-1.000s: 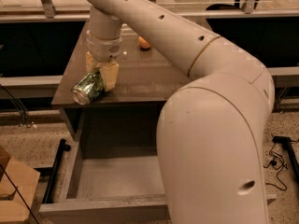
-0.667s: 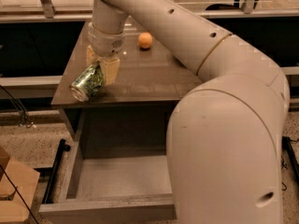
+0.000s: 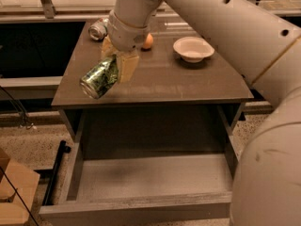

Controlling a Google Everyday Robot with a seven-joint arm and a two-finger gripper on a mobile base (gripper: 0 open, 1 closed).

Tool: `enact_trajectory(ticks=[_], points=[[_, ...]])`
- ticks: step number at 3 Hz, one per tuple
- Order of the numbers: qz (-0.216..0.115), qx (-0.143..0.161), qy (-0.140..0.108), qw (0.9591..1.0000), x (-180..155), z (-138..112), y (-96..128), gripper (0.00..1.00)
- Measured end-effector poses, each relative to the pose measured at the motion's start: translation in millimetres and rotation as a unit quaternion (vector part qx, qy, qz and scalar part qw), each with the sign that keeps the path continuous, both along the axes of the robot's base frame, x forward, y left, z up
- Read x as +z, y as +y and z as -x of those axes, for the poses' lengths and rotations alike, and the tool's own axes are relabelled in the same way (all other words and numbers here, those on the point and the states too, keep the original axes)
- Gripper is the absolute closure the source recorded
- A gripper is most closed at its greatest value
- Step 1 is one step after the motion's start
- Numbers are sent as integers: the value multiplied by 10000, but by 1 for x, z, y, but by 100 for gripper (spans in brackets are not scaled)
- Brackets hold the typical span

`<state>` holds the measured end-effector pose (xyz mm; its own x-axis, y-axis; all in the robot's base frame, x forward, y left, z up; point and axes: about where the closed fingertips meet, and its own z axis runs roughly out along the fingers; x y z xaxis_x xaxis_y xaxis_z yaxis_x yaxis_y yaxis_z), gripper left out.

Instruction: Place green can into top drawer

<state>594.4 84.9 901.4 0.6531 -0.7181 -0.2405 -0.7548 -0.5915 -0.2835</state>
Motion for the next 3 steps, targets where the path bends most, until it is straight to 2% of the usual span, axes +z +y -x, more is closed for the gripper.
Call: enact_trajectory(ticks=[1,2,3], points=[[-137,-423,165,9989,3,28,-36,100],[-175,-899,474,9947,-13,53,-65,100],[-113,-1352,775,9877,-40,75,-83,100]])
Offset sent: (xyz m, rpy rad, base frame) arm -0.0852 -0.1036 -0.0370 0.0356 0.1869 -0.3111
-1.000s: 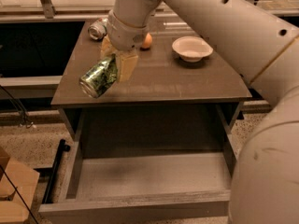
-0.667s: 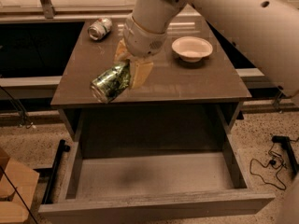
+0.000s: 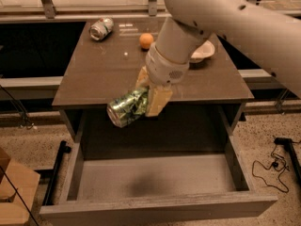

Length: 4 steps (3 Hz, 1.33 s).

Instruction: Place green can into top drawer

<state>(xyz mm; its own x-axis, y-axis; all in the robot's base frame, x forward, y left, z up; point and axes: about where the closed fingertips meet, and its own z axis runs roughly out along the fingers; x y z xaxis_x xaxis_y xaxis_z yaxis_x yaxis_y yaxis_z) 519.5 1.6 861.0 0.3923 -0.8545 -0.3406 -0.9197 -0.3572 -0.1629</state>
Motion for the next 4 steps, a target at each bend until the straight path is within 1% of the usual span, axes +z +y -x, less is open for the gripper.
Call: enact_trajectory(ticks=[1,2,3,4], points=[[-8,-436,382,9983,-37,24,-9,100],[-111,-903,826,9924,-82,50,-12,100],[-277,-1321,1067,9851,-117,66,-5,100],[-294,-1344,1019,9852,-119,65,-4,100]])
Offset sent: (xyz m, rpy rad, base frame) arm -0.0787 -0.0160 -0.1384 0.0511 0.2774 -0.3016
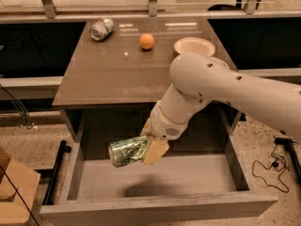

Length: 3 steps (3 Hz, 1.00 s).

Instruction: Place green can into top drawer

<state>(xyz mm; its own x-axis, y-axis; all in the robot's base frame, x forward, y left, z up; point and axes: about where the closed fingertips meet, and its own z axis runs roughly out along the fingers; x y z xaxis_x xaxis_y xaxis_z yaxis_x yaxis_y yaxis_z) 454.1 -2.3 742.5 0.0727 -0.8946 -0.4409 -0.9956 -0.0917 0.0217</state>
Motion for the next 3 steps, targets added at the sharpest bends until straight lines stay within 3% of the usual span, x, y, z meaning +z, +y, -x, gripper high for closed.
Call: enact_trajectory(ticks=[1,3], points=[[87,29,-50,9999,-3,-2,-1,100],[395,-503,145,9978,-69,-11,-14,100]])
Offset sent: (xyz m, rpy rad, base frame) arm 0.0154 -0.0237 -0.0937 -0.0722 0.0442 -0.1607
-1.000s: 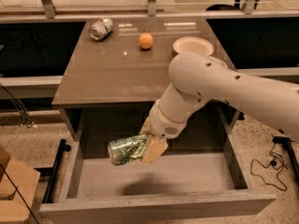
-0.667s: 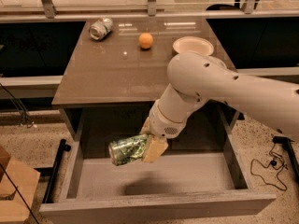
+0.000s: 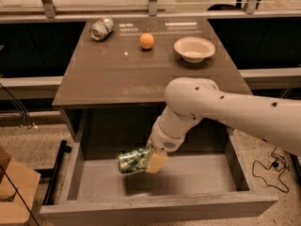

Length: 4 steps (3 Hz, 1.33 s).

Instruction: Place green can into top drawer

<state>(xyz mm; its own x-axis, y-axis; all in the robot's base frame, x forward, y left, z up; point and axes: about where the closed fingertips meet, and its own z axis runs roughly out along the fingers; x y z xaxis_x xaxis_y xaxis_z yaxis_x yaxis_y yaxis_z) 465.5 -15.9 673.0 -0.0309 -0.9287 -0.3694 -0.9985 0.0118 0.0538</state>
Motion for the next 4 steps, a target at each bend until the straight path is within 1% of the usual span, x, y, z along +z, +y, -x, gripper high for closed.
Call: enact_trajectory(ticks=[1,2,3,4], points=[[205,-217,-8,9996,-21,-2,5,85],[577,-357,-70,9977,-33,0,13,54],[851,-406,-112,9955,-38,2,18,30],[852,-418,-113,9954,-37,2,18,7]])
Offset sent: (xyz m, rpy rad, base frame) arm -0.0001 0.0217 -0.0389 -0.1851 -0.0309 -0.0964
